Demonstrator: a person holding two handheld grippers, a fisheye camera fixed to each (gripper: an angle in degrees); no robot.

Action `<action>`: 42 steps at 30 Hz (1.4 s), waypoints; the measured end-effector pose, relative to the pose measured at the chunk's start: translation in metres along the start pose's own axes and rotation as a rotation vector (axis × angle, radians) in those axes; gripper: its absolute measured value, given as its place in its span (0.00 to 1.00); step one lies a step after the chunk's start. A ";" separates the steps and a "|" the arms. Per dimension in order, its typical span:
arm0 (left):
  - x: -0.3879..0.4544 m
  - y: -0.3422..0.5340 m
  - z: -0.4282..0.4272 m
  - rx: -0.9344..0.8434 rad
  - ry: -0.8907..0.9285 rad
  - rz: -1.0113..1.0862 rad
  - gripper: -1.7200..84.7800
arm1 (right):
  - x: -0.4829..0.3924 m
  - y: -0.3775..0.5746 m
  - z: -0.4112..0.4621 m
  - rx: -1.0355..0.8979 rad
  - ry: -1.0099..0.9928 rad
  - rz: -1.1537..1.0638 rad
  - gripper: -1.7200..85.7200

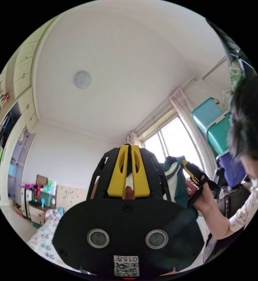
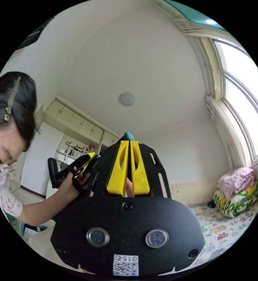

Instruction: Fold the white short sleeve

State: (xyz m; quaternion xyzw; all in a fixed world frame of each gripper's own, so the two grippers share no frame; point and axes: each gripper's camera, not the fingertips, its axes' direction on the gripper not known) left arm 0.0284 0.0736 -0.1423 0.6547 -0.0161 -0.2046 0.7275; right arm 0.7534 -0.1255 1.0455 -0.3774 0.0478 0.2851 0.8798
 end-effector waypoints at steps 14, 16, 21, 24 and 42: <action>-0.220 0.423 0.220 -0.699 -0.203 -0.317 0.17 | 0.282 0.343 0.270 -0.984 -0.013 0.420 0.14; -0.220 0.457 0.237 -0.868 -0.127 -0.291 0.17 | 0.268 0.366 0.269 -1.097 -0.125 0.367 0.14; -0.174 0.559 0.271 -1.267 0.267 -0.305 0.17 | 0.214 0.428 0.269 -1.368 -0.332 0.197 0.15; -0.140 0.607 0.288 -1.370 0.308 -0.269 0.17 | 0.202 0.450 0.276 -1.408 -0.403 0.210 0.15; -0.019 0.711 0.419 -1.504 0.270 0.019 0.12 | 0.170 0.466 0.368 -1.571 -0.370 0.067 0.10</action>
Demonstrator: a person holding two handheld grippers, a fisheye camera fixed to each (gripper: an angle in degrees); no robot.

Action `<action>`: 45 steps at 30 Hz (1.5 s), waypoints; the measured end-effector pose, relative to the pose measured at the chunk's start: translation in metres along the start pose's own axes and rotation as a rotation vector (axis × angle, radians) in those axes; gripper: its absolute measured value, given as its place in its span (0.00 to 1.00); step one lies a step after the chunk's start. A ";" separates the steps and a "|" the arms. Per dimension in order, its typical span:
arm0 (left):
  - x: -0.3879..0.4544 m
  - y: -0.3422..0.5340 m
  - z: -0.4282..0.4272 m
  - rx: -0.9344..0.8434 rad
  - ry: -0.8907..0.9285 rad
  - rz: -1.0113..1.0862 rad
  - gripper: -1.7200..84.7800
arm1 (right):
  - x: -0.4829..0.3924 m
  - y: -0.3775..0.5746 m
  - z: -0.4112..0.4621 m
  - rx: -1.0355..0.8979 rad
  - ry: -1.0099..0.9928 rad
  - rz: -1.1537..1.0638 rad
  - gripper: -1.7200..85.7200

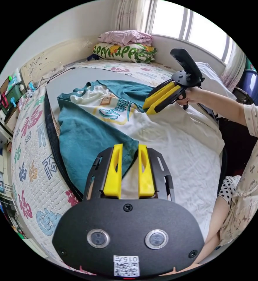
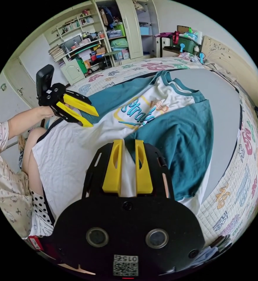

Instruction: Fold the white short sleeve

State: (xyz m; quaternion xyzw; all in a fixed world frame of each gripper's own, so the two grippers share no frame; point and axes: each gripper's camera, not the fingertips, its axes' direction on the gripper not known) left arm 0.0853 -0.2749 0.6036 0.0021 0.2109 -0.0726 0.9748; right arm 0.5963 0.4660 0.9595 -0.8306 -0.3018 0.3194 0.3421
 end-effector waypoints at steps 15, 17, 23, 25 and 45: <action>-0.233 0.128 -0.263 0.602 -0.355 -0.816 0.10 | 0.250 0.082 -0.314 0.560 0.333 0.877 0.04; -0.229 0.163 -0.265 0.704 -0.273 -0.885 0.13 | 0.247 0.110 -0.335 0.611 0.251 0.907 0.05; -0.123 0.214 -0.192 0.429 0.010 -0.685 0.12 | 0.140 0.184 -0.322 0.536 -0.113 0.721 0.09; -0.091 0.235 -0.177 0.368 0.112 -0.692 0.12 | 0.105 0.218 -0.316 0.525 -0.188 0.711 0.09; 0.204 0.258 -0.197 -0.090 0.111 -0.360 0.18 | -0.165 0.402 -0.353 0.507 -0.197 0.694 0.10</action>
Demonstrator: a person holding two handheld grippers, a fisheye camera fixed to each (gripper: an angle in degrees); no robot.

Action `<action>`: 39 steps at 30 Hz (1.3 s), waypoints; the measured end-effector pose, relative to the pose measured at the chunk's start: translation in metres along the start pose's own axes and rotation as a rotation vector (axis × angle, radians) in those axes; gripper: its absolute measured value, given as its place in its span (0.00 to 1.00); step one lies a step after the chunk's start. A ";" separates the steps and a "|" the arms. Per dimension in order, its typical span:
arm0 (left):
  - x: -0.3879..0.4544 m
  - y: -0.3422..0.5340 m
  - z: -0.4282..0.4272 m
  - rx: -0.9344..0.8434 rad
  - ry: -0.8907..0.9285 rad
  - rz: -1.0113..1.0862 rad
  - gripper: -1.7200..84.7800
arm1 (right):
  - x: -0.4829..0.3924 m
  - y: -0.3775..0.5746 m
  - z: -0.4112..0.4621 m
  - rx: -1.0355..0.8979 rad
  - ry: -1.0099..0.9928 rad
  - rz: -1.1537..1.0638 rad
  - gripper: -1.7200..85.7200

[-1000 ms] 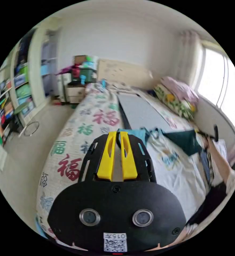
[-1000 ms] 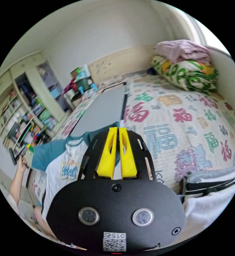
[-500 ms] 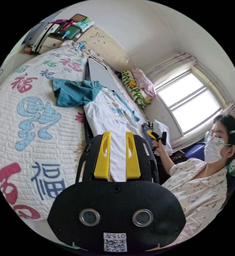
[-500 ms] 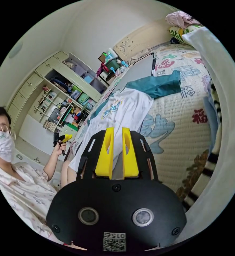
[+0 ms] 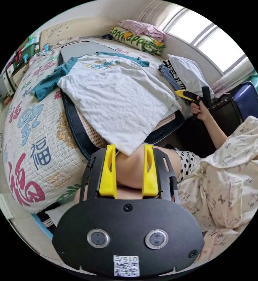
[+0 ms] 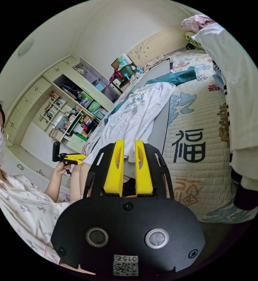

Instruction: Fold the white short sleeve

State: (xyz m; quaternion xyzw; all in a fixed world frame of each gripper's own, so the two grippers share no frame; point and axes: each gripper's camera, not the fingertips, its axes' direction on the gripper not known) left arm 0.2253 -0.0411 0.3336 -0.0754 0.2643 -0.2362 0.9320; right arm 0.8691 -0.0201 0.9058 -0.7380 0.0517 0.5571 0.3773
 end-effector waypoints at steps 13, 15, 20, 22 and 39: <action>-0.022 0.063 -0.031 0.173 0.089 -0.239 0.15 | -0.045 0.046 -0.013 -0.064 0.205 -0.078 0.11; -0.024 0.073 -0.040 0.202 0.089 -0.252 0.16 | -0.042 0.051 -0.011 -0.058 0.222 -0.066 0.12; -0.038 0.093 -0.046 0.220 0.155 -0.295 0.16 | -0.060 0.053 0.018 -0.130 0.264 -0.131 0.13; -0.042 0.102 -0.051 0.236 0.167 -0.303 0.16 | -0.061 0.049 0.028 -0.163 0.294 -0.122 0.13; -0.072 0.152 -0.097 0.279 0.237 -0.321 0.12 | -0.033 0.057 -0.035 -0.016 0.132 0.150 0.03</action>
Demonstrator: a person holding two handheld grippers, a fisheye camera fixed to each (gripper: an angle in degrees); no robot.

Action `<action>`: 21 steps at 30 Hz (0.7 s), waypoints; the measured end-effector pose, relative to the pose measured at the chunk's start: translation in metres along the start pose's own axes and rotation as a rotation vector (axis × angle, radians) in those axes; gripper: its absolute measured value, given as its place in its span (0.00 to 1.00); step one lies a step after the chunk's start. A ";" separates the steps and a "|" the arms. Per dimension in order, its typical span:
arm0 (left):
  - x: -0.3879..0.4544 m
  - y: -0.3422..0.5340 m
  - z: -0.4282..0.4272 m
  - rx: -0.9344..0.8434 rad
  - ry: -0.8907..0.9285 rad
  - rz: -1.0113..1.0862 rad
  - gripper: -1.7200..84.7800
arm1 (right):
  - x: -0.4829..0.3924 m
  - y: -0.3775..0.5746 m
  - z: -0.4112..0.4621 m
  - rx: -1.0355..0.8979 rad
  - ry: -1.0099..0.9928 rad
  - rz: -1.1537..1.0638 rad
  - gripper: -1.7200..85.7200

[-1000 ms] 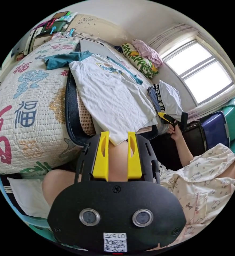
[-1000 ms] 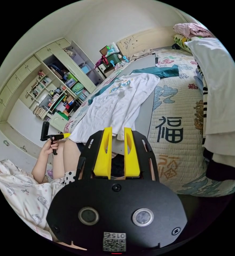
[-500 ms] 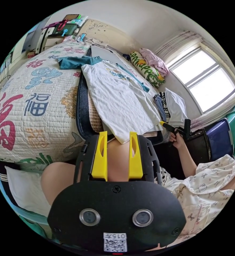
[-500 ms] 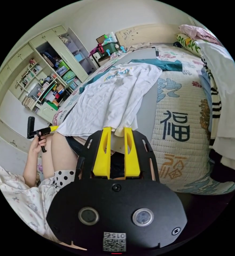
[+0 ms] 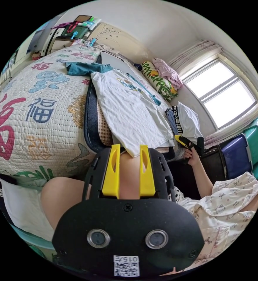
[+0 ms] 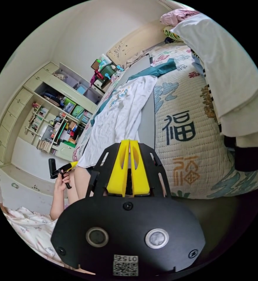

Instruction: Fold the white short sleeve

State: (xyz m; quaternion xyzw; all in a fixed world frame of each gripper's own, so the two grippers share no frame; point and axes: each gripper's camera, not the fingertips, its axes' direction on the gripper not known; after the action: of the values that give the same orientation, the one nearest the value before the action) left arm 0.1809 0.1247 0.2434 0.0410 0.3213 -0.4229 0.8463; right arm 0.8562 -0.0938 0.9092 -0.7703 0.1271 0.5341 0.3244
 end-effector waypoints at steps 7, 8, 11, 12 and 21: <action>-0.007 0.003 -0.021 0.005 0.027 0.027 0.03 | -0.029 -0.006 0.038 -0.125 0.037 -0.039 0.12; -0.009 0.005 -0.028 0.016 0.029 0.027 0.02 | -0.035 -0.006 0.045 -0.136 0.061 -0.056 0.12; -0.018 0.012 -0.050 0.068 0.042 0.014 0.01 | -0.044 -0.005 0.055 -0.155 0.071 -0.059 0.08; -0.022 0.016 -0.059 0.095 0.052 0.006 0.01 | -0.045 -0.004 0.056 -0.158 0.062 -0.060 0.07; -0.050 0.036 -0.114 0.237 0.100 -0.042 0.01 | -0.066 0.009 0.029 -0.073 0.178 -0.063 0.02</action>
State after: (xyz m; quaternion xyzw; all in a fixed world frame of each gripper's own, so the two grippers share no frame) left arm 0.1275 0.2209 0.1747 0.1550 0.3119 -0.4727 0.8095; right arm 0.8033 -0.0919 0.9597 -0.8295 0.1116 0.4574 0.3004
